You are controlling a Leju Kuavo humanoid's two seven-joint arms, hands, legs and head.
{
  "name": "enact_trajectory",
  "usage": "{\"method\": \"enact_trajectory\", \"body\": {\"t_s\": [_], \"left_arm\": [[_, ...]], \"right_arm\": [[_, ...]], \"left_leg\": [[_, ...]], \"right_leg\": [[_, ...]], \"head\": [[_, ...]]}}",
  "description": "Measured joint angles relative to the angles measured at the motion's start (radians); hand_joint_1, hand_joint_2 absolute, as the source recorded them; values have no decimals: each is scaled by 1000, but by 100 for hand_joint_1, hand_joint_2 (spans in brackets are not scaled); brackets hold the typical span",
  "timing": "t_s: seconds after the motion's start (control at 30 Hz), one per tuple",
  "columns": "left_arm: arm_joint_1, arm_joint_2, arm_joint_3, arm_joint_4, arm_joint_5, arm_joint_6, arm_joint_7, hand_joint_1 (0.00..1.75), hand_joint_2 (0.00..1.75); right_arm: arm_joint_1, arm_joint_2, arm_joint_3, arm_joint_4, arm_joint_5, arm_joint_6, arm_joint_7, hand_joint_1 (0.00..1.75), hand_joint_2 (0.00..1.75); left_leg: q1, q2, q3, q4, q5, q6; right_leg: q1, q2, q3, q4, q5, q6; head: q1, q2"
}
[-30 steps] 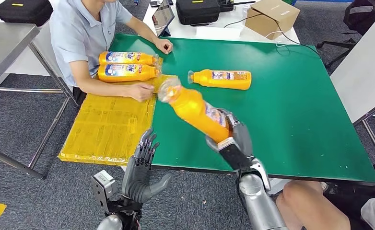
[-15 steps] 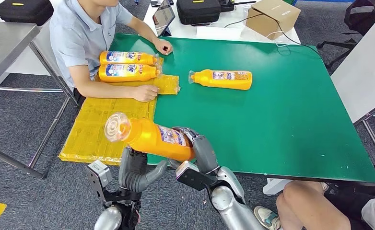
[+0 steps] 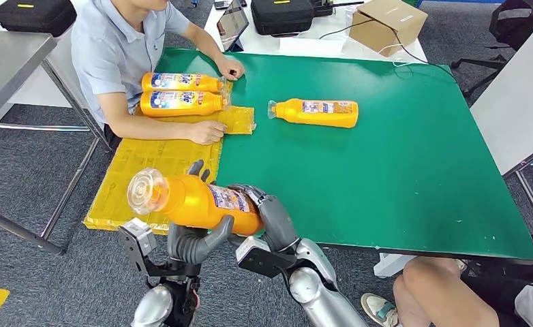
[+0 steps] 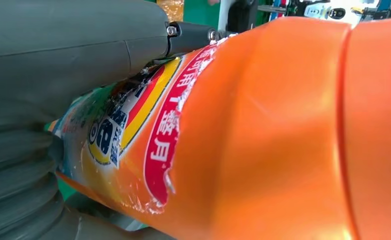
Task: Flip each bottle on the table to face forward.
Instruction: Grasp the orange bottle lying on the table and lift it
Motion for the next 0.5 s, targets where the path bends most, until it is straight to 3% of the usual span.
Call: {"method": "enact_trajectory", "body": {"t_s": [0.07,0.1,0.2,0.5], "left_arm": [[-1,0,0,1,-6,5,-2,175,175],[-2,0,1,2,-9,7,-3,175,175],[-4,0,4,5,-9,11,-1,175,175],[-19,1,22,19,55,-13,26,175,175]], "right_arm": [[-2,0,4,4,-1,2,3,19,175],[-2,0,5,6,-1,3,5,0,131],[-2,0,14,12,-1,2,13,0,0],[-2,2,24,29,2,-22,18,0,0]], "left_leg": [[0,0,0,0,0,0],[0,0,0,0,0,0],[0,0,0,0,0,0],[0,0,0,0,0,0]], "right_leg": [[0,0,0,0,0,0],[0,0,0,0,0,0],[0,0,0,0,0,0],[0,0,0,0,0,0]], "head": [[0,0],[0,0],[0,0],[0,0]]}}
